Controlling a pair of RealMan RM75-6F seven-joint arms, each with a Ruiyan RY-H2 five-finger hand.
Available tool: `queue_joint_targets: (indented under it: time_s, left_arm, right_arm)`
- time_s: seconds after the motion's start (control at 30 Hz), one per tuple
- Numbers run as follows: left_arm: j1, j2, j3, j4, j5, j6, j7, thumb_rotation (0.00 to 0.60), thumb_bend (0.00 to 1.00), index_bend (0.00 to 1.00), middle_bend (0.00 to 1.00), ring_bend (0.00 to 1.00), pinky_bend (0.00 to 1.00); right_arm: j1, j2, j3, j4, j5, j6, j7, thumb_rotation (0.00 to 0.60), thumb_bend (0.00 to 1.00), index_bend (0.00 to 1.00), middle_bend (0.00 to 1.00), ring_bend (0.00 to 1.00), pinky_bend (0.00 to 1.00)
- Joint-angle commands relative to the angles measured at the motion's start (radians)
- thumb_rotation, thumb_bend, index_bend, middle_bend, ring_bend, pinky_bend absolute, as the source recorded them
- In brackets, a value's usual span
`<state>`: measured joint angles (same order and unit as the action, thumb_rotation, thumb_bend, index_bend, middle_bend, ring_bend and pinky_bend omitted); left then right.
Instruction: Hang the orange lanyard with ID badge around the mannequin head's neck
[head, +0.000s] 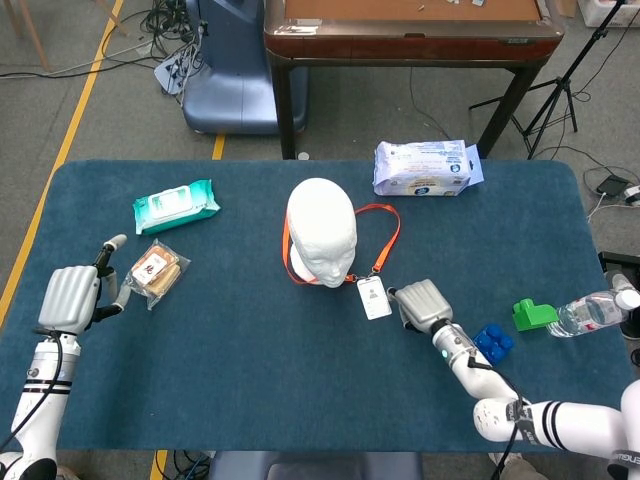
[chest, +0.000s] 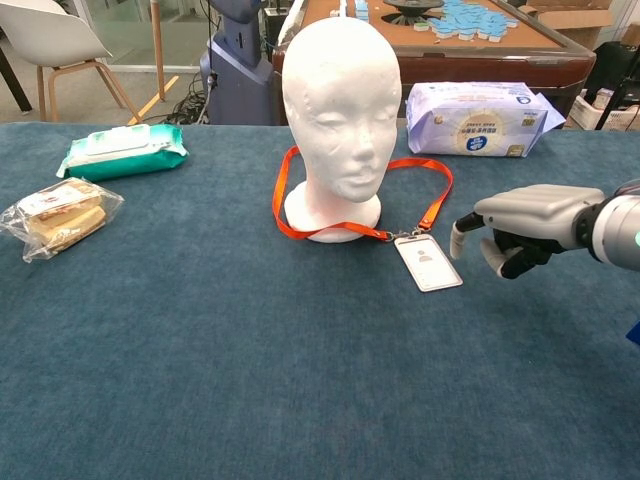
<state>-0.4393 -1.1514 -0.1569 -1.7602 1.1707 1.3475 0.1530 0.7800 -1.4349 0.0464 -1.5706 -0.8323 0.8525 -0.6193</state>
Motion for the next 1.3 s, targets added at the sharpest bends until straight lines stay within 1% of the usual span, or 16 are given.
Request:
queue_joint_targets:
  time_s: [0.03, 0.23, 0.43, 0.63, 0.8, 0.9, 1.0, 1.13, 1.3]
  left_arm:
    - [0.002, 0.000, -0.002, -0.002, 0.003, -0.007, -0.006, 0.600, 0.36, 0.15, 0.73, 0.73, 0.91]
    - [0.008, -0.001, -0.009, -0.001, 0.015, -0.016, -0.012, 0.600, 0.36, 0.15, 0.73, 0.73, 0.91]
    - [0.013, 0.001, -0.013, -0.004, 0.024, -0.027, -0.024, 0.600, 0.36, 0.15, 0.73, 0.73, 0.91]
    - [0.028, -0.001, -0.007, 0.010, 0.038, -0.029, -0.038, 0.600, 0.36, 0.15, 0.73, 0.73, 0.91]
    - [0.033, -0.006, -0.010, 0.017, 0.049, -0.029, -0.045, 0.600, 0.36, 0.15, 0.73, 0.73, 0.91]
    - [0.037, -0.008, -0.013, 0.019, 0.053, -0.027, -0.049, 0.600, 0.36, 0.15, 0.73, 0.73, 0.91]
    - [0.043, -0.007, -0.013, 0.020, 0.058, -0.025, -0.055, 0.600, 0.36, 0.15, 0.73, 0.73, 0.91]
    - [0.052, -0.008, -0.011, 0.024, 0.062, -0.024, -0.064, 0.600, 0.36, 0.15, 0.73, 0.73, 0.91]
    - [0.060, -0.007, -0.011, 0.024, 0.066, -0.024, -0.070, 0.600, 0.36, 0.15, 0.73, 0.73, 0.91]
  right_arm:
    - [0.012, -0.024, -0.001, 0.023, 0.009, -0.005, -0.001, 0.600, 0.84, 0.30, 1.00, 1.00, 1.00]
    - [0.024, -0.059, -0.001, 0.059, 0.020, -0.009, 0.006, 0.600, 0.84, 0.30, 1.00, 1.00, 1.00]
    - [0.034, -0.079, -0.005, 0.073, 0.016, -0.028, 0.022, 0.600, 0.84, 0.30, 1.00, 1.00, 1.00]
    - [0.036, -0.081, -0.030, 0.027, -0.015, -0.036, 0.028, 0.600, 0.84, 0.30, 1.00, 1.00, 1.00]
    - [0.031, -0.082, -0.047, -0.040, -0.080, -0.035, 0.052, 0.600, 0.84, 0.30, 1.00, 1.00, 1.00]
    - [0.026, -0.076, -0.040, -0.062, -0.110, -0.014, 0.068, 0.600, 0.84, 0.30, 1.00, 1.00, 1.00]
    - [0.025, -0.065, -0.027, -0.056, -0.108, 0.010, 0.067, 0.600, 0.84, 0.30, 1.00, 1.00, 1.00]
    - [0.030, -0.065, -0.004, -0.018, -0.069, 0.020, 0.069, 0.600, 0.84, 0.30, 1.00, 1.00, 1.00]
    - [0.049, -0.099, 0.011, 0.043, -0.034, 0.016, 0.052, 0.600, 0.84, 0.30, 1.00, 1.00, 1.00]
